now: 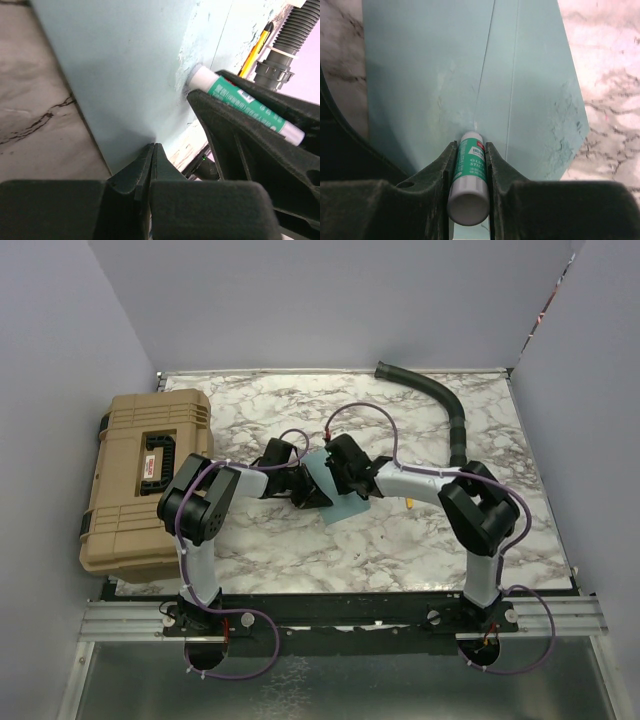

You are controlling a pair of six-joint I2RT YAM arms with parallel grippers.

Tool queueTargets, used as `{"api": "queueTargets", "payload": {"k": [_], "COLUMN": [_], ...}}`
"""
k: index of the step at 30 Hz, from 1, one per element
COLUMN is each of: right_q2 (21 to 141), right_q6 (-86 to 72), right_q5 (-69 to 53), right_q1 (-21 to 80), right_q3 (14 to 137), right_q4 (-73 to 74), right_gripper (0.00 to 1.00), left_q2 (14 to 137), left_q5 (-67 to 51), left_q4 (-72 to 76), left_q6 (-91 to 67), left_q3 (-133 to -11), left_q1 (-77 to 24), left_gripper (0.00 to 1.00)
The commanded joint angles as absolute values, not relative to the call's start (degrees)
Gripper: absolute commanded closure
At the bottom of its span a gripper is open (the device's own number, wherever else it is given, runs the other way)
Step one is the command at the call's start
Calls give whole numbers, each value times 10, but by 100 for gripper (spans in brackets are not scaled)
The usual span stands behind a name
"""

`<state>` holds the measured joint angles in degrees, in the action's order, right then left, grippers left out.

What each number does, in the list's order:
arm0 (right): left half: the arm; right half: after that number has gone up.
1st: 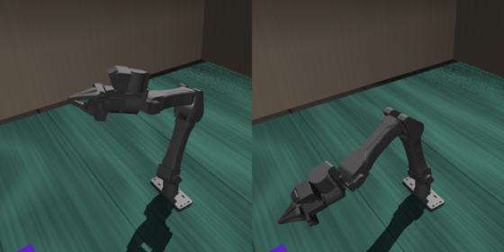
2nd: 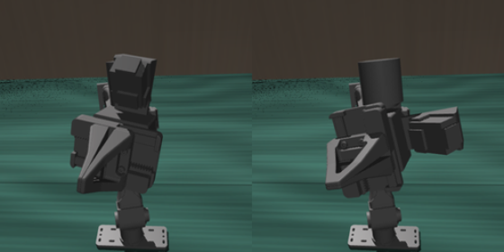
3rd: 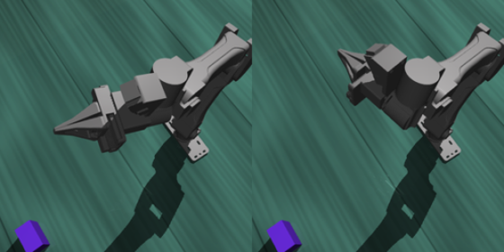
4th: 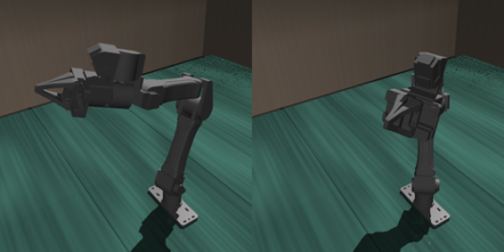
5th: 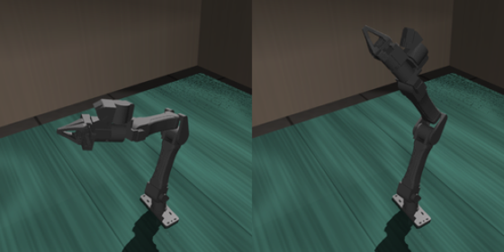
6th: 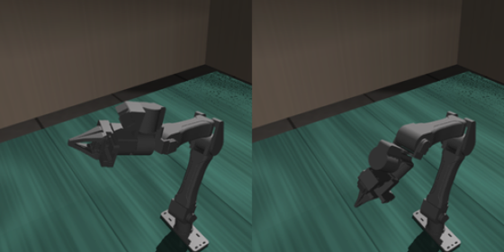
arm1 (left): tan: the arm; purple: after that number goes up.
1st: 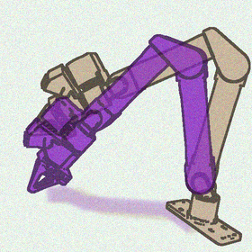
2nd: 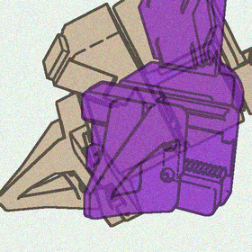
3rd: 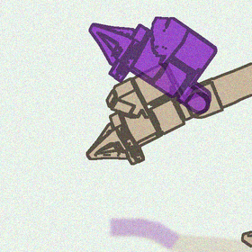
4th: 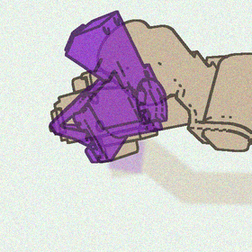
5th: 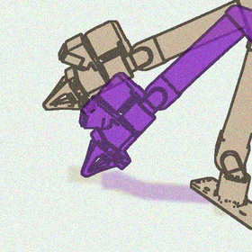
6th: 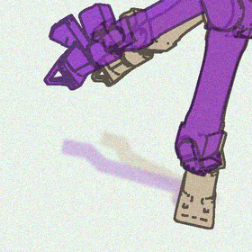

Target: Place the letter into the envelope and seal it

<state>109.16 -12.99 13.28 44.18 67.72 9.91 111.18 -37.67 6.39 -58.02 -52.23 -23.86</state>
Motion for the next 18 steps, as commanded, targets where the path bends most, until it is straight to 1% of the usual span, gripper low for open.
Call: {"api": "queueTargets", "payload": {"k": [1, 6, 10, 13, 18], "right_q2": [1169, 1215, 1230, 1222, 1165], "right_q6": [-132, -142, -136, -123, -101], "right_q5": [116, 133, 124, 110, 72], "right_q1": [447, 444, 445, 445, 446], "right_q3": [723, 811, 832, 819, 745], "right_q4": [163, 194, 194, 184, 164], "right_gripper": [99, 99, 99, 99, 99], "left_q2": [1182, 1184, 1186, 1187, 1190], "left_q5": [-161, -163, -162, -162, -169], "left_q4": [-19, -25, -25, -23, -19], "left_q6": [-506, -481, -480, -482, -492], "left_q3": [-483, -467, -462, -464, -475], "left_q1": [-227, -226, -226, -225, -216], "left_gripper": [100, 100, 100, 100, 100]}}
